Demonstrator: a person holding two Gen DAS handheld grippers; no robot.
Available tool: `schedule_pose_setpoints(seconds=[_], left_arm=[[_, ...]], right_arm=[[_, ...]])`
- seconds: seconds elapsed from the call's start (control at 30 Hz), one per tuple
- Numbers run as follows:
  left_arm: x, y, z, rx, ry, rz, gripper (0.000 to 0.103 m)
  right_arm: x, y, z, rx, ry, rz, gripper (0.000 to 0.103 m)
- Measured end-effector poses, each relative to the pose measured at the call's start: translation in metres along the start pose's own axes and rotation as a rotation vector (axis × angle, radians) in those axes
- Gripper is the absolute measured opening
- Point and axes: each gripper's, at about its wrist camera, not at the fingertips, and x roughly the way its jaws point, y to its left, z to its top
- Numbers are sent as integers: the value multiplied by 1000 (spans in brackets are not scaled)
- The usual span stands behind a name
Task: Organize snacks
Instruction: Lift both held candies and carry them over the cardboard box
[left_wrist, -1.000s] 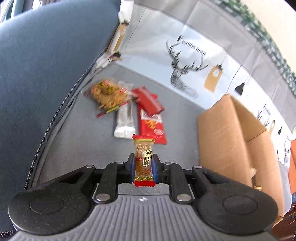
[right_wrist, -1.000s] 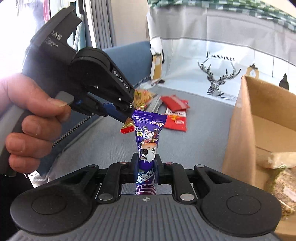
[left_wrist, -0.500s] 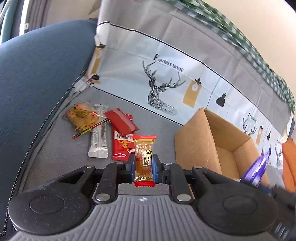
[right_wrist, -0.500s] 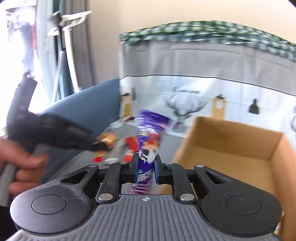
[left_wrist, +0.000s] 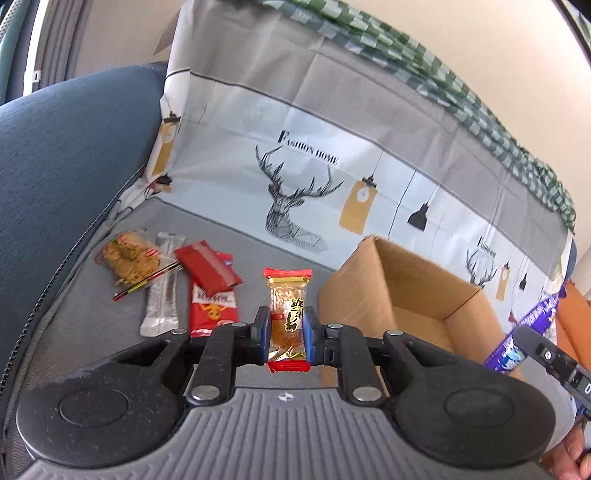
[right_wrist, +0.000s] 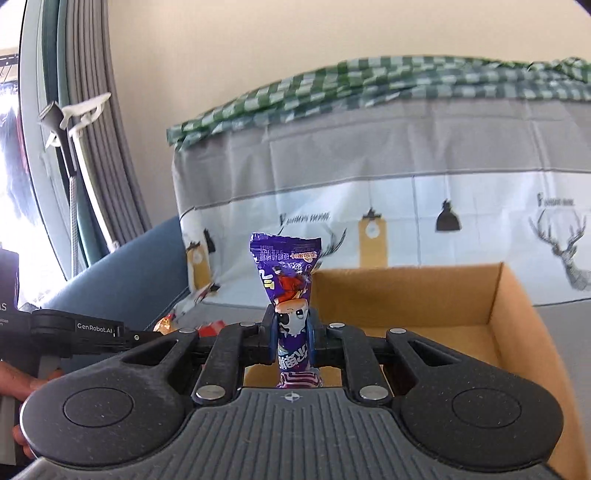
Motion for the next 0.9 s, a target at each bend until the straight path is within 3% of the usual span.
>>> schedule_pose_setpoints(seconds=[0.33,0.77,0.9], left_arm=[[1,-41,-4,8,-80,-91,19],[7,-122,-32,246,-167,-223,19],[15,-137,-38,276,-158,-256,19]], right_arm=[[-21,-21,2,-90,-25,-120,15],[-35,-62,-5,-67,-18,-261,15],[-32,-67,-6,-63,-12,-289,15]])
